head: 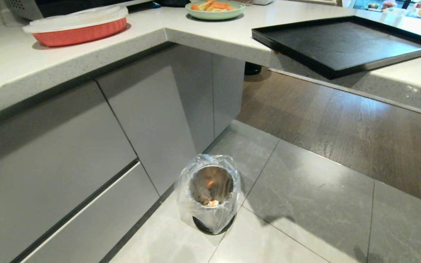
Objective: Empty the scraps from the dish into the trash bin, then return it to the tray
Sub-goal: Move the bowl over the trash can
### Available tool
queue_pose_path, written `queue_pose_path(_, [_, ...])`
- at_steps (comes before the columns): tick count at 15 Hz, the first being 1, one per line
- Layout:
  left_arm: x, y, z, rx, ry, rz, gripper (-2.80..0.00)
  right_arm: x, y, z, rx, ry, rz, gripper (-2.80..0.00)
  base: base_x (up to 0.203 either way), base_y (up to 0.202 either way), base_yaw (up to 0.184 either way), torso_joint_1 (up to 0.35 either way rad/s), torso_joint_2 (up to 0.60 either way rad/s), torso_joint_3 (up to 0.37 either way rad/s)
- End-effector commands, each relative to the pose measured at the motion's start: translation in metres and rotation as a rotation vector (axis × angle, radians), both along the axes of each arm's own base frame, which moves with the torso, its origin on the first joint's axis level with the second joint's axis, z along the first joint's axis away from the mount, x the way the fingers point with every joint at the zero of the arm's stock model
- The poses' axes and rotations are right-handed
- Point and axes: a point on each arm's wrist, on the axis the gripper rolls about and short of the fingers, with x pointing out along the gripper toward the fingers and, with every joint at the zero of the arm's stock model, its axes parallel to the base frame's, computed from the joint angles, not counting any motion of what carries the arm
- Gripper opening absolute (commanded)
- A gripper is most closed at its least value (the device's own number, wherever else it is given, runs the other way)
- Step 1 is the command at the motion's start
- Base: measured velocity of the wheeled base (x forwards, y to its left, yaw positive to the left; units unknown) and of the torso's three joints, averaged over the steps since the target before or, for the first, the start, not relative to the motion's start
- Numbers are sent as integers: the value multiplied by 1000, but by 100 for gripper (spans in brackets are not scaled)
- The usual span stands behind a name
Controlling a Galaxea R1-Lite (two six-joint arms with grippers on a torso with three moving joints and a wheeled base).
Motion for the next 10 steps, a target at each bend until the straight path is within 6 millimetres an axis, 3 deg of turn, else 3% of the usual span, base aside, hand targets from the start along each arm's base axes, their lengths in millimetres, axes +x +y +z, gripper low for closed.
queue_pose_path(1, [-1,0,-1,-7,3,-1,-280,0,0,0,0,-1,-1,-280,0,0,0,6,-2,-202])
queue_pose_path(10, [-2,-1,-2,-12,20,-1,-280,0,0,0,0,1,-1,-280,0,0,0,0,2,-199])
